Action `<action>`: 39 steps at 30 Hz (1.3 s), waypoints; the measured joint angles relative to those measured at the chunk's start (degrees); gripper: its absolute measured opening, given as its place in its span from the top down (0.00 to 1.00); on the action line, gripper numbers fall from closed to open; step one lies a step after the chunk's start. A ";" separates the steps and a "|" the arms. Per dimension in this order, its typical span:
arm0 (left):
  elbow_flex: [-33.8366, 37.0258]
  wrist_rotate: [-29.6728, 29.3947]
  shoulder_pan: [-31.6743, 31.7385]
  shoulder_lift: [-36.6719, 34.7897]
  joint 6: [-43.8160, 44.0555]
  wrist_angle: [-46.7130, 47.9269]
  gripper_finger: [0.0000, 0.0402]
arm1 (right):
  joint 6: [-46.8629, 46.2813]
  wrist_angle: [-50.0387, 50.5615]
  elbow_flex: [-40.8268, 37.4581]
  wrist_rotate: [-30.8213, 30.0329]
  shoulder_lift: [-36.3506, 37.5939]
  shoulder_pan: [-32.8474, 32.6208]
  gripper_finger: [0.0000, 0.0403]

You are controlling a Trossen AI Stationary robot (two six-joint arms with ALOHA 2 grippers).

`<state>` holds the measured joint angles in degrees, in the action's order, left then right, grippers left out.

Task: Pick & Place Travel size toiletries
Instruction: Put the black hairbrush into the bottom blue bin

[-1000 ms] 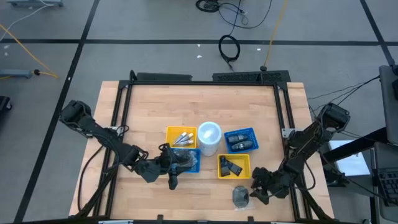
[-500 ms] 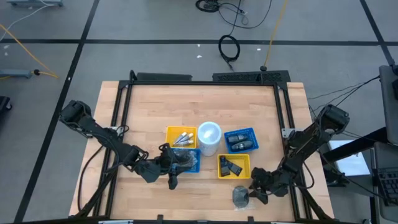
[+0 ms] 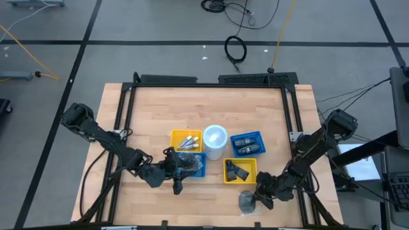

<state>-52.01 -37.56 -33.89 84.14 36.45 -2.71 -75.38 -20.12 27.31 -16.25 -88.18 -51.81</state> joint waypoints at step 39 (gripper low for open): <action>0.00 -0.04 0.11 0.00 -0.08 0.72 0.60 | 32.04 10.06 14.15 -3.27 11.82 4.44 1.00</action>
<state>-52.01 -37.60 -33.78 84.14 36.37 -1.99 -43.33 -10.06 41.46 -19.52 -76.36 -47.37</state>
